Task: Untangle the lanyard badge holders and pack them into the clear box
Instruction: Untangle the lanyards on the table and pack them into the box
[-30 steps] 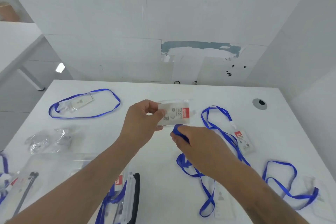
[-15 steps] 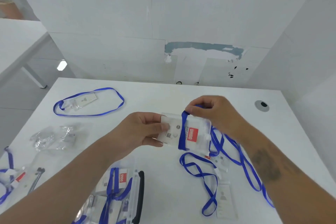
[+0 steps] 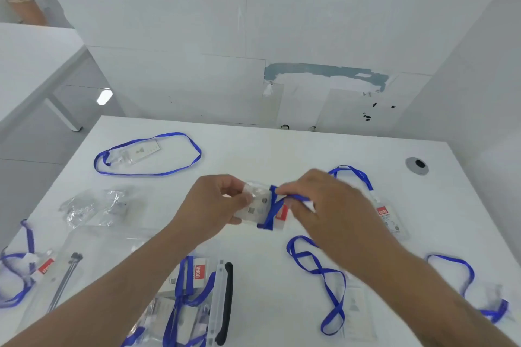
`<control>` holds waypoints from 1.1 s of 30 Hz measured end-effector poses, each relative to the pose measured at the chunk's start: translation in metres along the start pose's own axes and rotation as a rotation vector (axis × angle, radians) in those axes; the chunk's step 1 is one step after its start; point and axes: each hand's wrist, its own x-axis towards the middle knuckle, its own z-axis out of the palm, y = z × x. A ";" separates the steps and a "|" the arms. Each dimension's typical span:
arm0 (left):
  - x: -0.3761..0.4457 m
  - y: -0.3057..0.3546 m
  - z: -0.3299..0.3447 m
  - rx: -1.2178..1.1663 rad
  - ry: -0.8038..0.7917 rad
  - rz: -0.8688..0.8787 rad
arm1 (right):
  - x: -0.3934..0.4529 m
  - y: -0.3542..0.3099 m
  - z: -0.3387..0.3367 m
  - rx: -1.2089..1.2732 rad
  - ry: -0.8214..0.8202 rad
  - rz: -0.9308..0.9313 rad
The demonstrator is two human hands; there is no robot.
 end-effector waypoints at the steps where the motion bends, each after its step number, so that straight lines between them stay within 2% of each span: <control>1: -0.004 -0.001 -0.002 0.022 -0.060 -0.002 | 0.006 0.000 -0.010 0.073 0.025 0.019; 4: -0.016 -0.001 -0.013 -0.051 -0.254 -0.058 | 0.028 0.010 -0.027 0.313 0.080 0.114; 7: -0.028 0.000 -0.028 -0.311 -0.373 -0.127 | 0.042 0.025 -0.012 0.431 0.024 0.231; 9: -0.033 0.001 -0.036 -0.530 -0.354 -0.161 | 0.036 0.027 0.012 0.303 -0.085 0.263; 11: -0.034 0.000 -0.042 -0.698 -0.269 -0.200 | 0.021 0.015 0.039 0.201 -0.177 0.260; 13: -0.032 -0.003 -0.043 -0.769 -0.162 -0.241 | 0.001 -0.005 0.057 0.151 -0.210 0.165; 18: -0.036 -0.023 -0.048 -0.497 0.129 -0.254 | -0.019 -0.055 0.060 -0.082 -0.311 -0.079; 20: -0.038 -0.030 -0.053 -0.348 0.187 -0.209 | -0.019 -0.061 0.051 -0.162 -0.320 -0.148; 23: -0.047 -0.039 -0.065 -0.220 0.148 -0.144 | -0.011 -0.076 0.034 -0.082 -0.267 -0.157; 27: -0.059 -0.044 -0.079 -0.200 0.059 -0.126 | 0.010 -0.079 0.028 0.179 -0.153 -0.040; 33: -0.075 -0.062 -0.111 -0.261 -0.019 -0.170 | 0.035 -0.084 0.062 0.275 -0.207 -0.015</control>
